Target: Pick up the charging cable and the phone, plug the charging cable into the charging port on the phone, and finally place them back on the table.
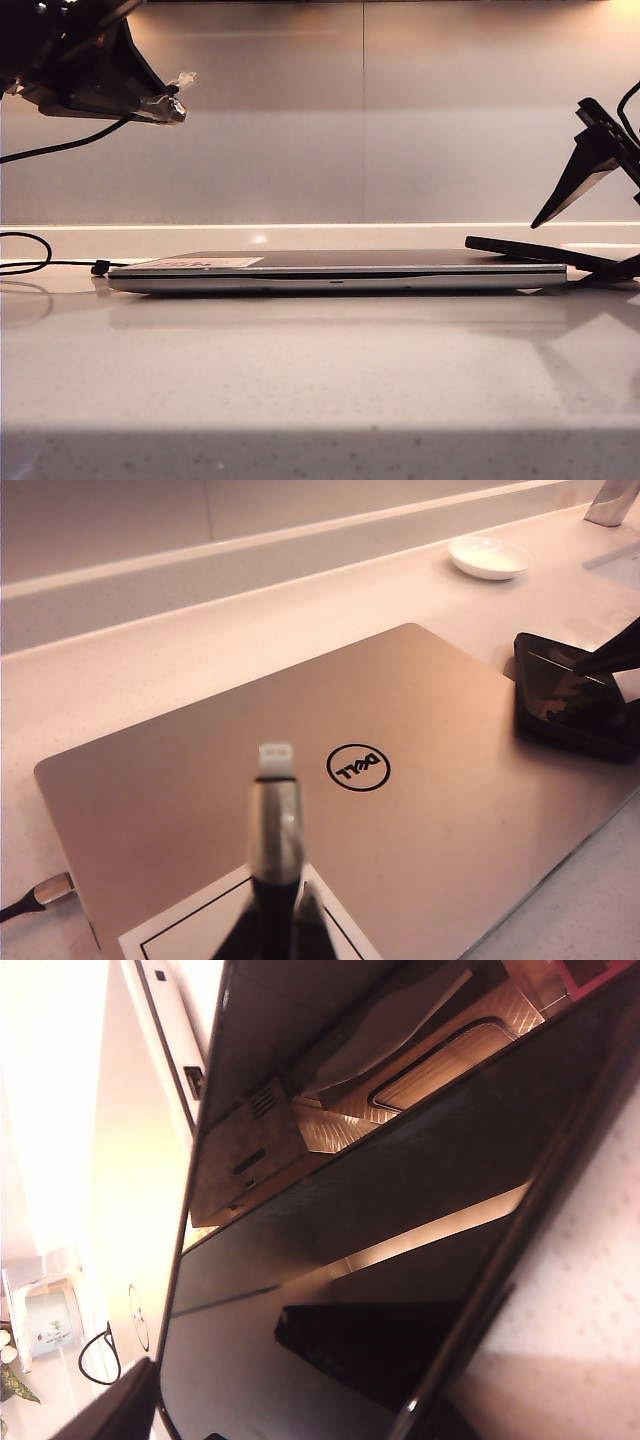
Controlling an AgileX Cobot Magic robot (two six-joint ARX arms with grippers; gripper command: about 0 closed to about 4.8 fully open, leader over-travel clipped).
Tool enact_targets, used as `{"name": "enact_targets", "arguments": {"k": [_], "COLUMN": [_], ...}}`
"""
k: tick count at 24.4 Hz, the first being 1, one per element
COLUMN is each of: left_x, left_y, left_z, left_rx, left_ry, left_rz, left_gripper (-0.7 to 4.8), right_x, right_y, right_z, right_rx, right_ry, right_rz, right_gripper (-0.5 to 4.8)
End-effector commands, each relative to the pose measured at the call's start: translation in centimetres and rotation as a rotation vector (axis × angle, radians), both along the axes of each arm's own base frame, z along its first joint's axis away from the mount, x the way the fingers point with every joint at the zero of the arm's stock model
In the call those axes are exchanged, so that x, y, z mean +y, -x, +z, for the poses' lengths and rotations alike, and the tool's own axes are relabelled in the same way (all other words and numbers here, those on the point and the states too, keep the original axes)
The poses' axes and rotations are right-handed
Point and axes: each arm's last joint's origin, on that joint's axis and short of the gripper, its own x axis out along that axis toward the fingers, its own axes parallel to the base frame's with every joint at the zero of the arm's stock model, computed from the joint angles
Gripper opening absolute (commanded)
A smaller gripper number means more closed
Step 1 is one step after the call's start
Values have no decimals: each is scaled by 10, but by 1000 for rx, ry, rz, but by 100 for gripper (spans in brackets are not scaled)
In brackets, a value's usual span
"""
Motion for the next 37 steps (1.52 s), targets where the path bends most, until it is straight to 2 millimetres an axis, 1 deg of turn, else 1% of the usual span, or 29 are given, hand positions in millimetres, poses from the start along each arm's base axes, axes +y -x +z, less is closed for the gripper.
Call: {"name": "enact_targets", "arguments": {"k": [1,7,8,9,10,13,16,18,20,21,23,24,27,33,37], "left_x": [0,0,0,0,0,0,0,0,0,0,0,0,0,0,0], "left_y": [0,0,0,0,0,0,0,0,0,0,0,0,0,0,0], "left_z": [3,3,3,3,3,3,3,3,3,3,3,3,3,3,3], "left_rx": [-16,-15,-15,-15,-15,-15,-15,-15,-15,-15,-15,-15,-15,-15,-15], "left_ry": [12,12,12,12,12,12,12,12,12,12,12,12,12,12,12], "left_rz": [0,0,0,0,0,0,0,0,0,0,0,0,0,0,0], "left_gripper": [-6,-6,-6,-6,-6,-6,-6,-6,-6,-6,-6,-6,-6,-6,-6], "right_x": [-1,-1,-1,-1,-1,-2,-2,-2,-2,-2,-2,-2,-2,-2,-2], "right_y": [3,3,3,3,3,3,3,3,3,3,3,3,2,0,3], "right_z": [-10,-10,-11,-11,-11,-11,-11,-11,-11,-11,-11,-11,-11,-4,18], "right_rx": [73,74,74,74,74,74,74,74,74,74,74,74,73,1,-80], "right_ry": [32,59,65,69,71,84,84,85,85,85,86,88,102,129,179], "right_rz": [-29,-55,-60,-63,-66,-79,-79,-79,-79,-79,-80,-82,-95,-73,-31], "right_gripper": [333,330,312,280,268,268,249,192,159,114,70,62,-6,-6,-6]}}
